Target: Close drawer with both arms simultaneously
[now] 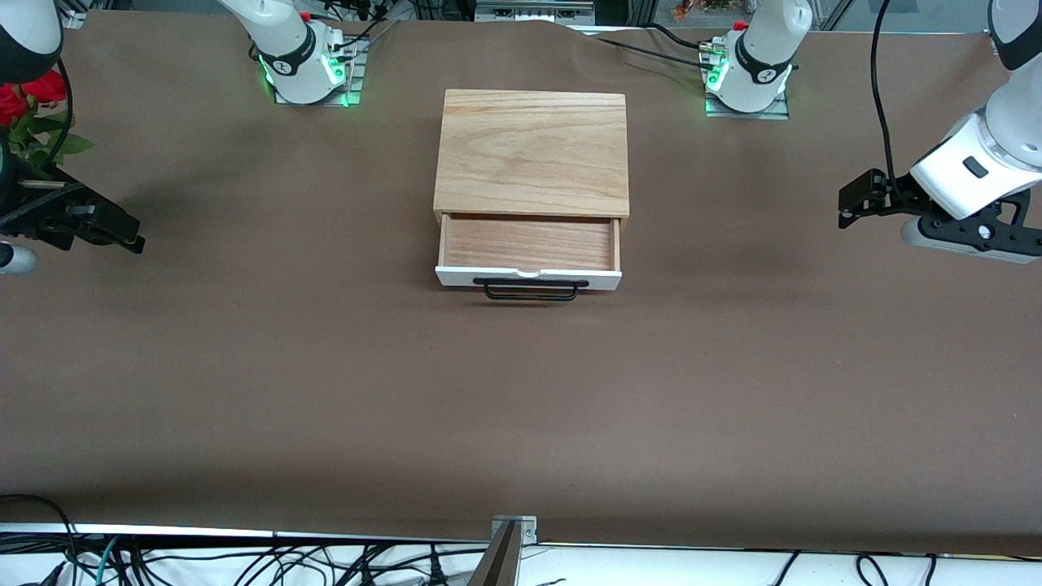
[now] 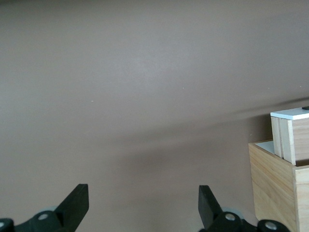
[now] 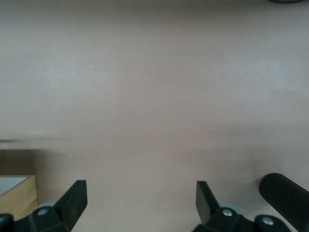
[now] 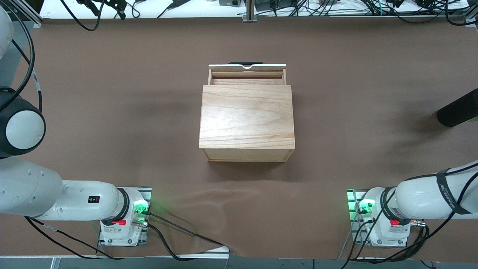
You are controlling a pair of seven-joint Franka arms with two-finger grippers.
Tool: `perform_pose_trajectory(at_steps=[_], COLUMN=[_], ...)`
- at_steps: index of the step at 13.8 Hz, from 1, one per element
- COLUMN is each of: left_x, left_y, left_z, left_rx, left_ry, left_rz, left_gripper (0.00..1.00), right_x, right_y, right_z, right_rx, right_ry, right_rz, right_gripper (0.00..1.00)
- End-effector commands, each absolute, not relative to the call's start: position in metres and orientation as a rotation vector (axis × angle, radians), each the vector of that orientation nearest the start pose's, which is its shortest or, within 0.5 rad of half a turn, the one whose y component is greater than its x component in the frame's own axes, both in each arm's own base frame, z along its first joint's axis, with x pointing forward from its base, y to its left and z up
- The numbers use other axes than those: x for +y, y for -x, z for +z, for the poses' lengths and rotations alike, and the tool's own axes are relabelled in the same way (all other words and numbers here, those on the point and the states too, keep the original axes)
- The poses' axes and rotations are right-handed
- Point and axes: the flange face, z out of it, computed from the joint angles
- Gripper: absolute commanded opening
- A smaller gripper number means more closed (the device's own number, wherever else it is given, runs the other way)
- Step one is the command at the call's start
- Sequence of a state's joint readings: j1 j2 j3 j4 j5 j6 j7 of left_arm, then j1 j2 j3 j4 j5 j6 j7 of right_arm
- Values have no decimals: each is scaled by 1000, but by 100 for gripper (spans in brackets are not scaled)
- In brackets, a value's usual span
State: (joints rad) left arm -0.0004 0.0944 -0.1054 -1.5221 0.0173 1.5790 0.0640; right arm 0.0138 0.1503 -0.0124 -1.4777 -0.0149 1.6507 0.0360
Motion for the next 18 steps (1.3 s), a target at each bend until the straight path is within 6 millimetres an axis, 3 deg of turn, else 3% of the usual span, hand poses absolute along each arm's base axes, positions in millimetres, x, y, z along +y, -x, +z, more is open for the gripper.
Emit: perform_pose_trajectory(at_steps=[1, 18], left_x=[-57, -63], left_y=[-578, -577], left_z=[604, 604], left_rx=[286, 296], left_ry=[3105, 3107], left_rz=[56, 56], left_gripper=[100, 100], right_x=[0, 0], right_y=[-608, -609], right_z=[592, 590], right_rx=[70, 46], right_ry=[3141, 3140], right_rz=[-51, -46], right_gripper=[100, 100])
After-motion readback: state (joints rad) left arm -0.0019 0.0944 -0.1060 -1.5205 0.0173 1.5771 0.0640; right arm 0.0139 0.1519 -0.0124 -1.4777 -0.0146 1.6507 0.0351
